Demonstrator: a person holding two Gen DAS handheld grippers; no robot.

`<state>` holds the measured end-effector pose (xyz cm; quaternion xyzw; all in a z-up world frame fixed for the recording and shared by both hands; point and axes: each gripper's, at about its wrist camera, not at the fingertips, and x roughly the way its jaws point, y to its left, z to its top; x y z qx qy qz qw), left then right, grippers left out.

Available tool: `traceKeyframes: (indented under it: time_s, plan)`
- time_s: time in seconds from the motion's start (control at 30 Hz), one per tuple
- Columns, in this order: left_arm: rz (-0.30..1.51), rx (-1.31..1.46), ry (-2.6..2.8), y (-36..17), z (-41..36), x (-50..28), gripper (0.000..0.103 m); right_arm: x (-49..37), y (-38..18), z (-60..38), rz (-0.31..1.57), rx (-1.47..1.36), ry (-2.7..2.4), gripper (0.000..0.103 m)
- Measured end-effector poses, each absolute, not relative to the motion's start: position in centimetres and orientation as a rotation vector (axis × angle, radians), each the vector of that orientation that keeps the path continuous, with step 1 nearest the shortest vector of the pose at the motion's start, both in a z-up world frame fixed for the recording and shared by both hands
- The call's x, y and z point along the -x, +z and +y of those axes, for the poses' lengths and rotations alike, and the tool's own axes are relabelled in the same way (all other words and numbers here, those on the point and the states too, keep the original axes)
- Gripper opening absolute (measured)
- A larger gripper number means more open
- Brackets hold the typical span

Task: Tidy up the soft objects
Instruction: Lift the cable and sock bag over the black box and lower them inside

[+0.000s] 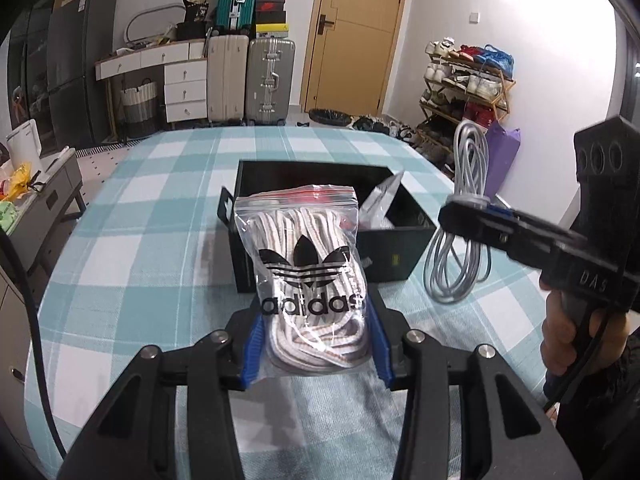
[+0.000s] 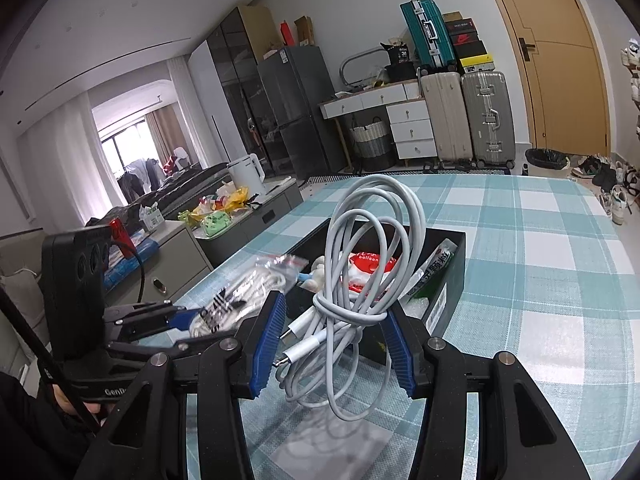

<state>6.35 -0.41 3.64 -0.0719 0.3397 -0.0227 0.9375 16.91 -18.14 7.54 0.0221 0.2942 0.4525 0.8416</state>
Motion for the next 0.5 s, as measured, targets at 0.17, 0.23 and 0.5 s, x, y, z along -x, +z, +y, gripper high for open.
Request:
traceKeyframes:
  time_s: [0.17, 0.23, 0.5]
  plan:
    - [0.667, 0.141, -0.043, 4.5, 0.2, -7.0, 0.043, -16.7, 7.9, -17.7, 0.610, -0.044, 0.952, 0.049]
    - [0.658, 0.139, -0.047, 4.8, 0.5, -7.3, 0.043, -16.7, 8.0, -17.6, 0.605, -0.044, 0.947, 0.049]
    - [0.638, 0.121, -0.047, 5.5, 1.1, -8.7, 0.043, -17.3, 7.9, -17.1, 0.599, -0.070, 0.942, 0.049]
